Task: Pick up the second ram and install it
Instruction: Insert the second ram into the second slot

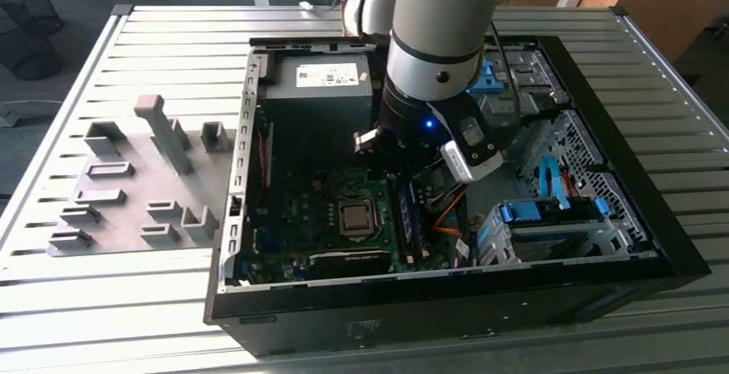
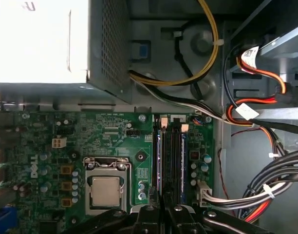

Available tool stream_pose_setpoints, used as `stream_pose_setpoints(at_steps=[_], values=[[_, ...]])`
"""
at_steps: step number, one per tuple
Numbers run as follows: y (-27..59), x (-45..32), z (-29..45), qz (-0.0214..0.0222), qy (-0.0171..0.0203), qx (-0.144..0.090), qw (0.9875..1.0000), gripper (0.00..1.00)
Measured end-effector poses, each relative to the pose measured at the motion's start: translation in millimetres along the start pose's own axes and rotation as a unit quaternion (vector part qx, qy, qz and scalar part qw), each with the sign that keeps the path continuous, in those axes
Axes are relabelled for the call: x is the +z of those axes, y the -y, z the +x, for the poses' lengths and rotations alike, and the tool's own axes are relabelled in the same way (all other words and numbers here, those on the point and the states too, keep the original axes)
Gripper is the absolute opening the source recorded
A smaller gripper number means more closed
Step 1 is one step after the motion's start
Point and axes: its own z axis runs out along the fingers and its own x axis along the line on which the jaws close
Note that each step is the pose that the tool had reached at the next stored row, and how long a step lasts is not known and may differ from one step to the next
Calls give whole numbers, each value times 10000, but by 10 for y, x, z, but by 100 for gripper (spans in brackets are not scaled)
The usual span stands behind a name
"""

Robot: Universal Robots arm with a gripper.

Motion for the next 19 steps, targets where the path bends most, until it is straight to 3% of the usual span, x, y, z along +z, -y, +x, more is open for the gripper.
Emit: stream_pose_setpoints(at_steps=[8, 19], values=[[27, 94, -15, -1, 0, 45, 10000, 14], [27, 100, -17, -1, 0, 44, 10000, 14]])
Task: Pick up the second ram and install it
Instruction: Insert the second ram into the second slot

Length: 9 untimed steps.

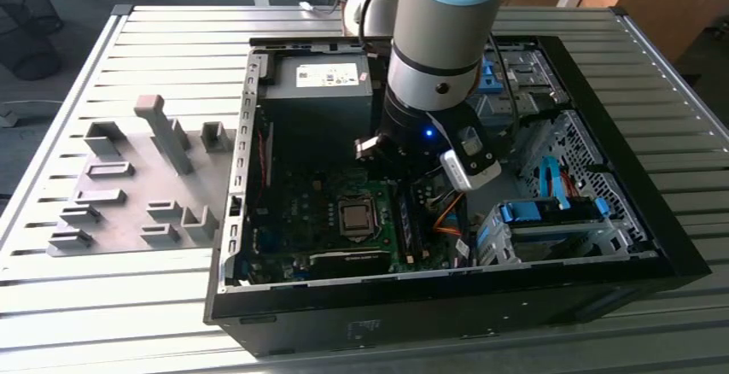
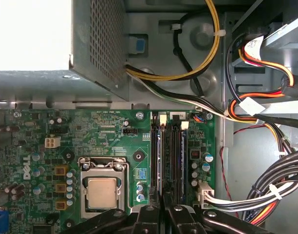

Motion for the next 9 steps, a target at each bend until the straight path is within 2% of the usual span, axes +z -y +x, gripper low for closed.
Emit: stream_pose_setpoints(at_steps=[3, 9], values=[[5, 9, -3, -4, 0, 0, 10000, 14], [8, 87, -5, -7, 0, -2, 10000, 14]])
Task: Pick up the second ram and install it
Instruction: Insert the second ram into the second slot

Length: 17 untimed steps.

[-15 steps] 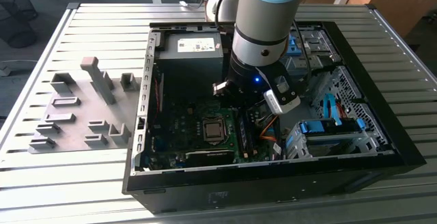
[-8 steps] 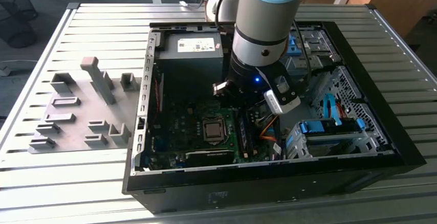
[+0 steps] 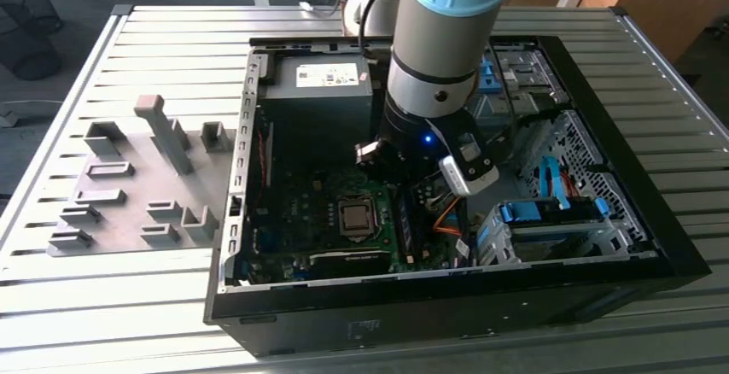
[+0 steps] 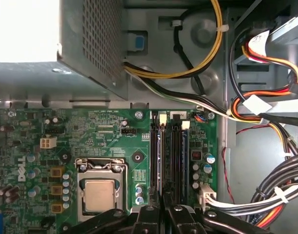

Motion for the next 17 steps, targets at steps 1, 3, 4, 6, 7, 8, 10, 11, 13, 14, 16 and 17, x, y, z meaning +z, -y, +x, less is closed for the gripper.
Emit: stream_pose_setpoints(at_steps=[1, 3, 4, 6, 7, 8, 10, 11, 13, 14, 16, 17], values=[[0, 11, 0, -1, 0, 0, 10000, 14], [3, 35, -1, -52, -2, -1, 10000, 14], [6, 40, -1, -55, -2, -1, 10000, 14], [7, 39, -2, -54, -2, -8, 10000, 14], [7, 40, -2, -54, -2, -12, 10000, 14], [8, 40, -2, -54, -2, -14, 10000, 14], [8, 40, -2, -54, -2, -14, 10000, 14], [8, 40, -2, -54, -2, -14, 10000, 14], [8, 40, -2, -54, -2, -14, 10000, 14], [8, 39, -2, -54, -2, -15, 10000, 14], [9, 21, -1, -54, -2, -14, 10000, 14], [8, 3, -1, -54, -2, -14, 10000, 14]])
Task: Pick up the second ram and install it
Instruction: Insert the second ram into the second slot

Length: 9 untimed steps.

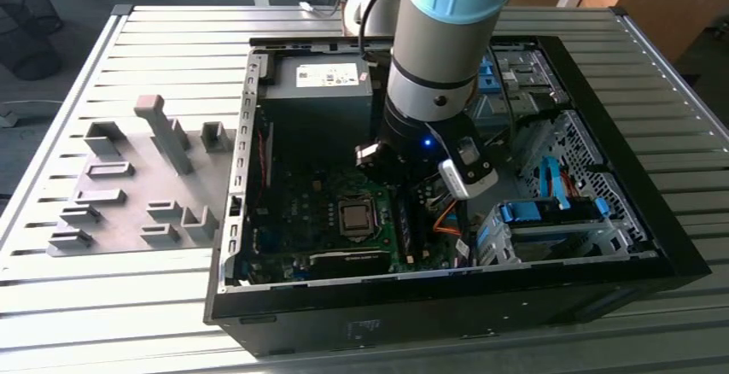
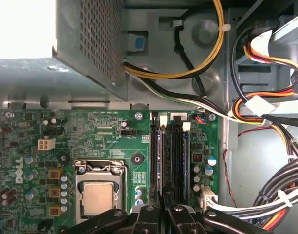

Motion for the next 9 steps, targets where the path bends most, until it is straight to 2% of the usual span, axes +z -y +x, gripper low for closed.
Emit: stream_pose_setpoints(at_steps=[3, 9], values=[[-1, -33, 0, -1, 0, 0, 10000, 14], [3, -33, 1, 1, -1, -86, 10000, 14]])
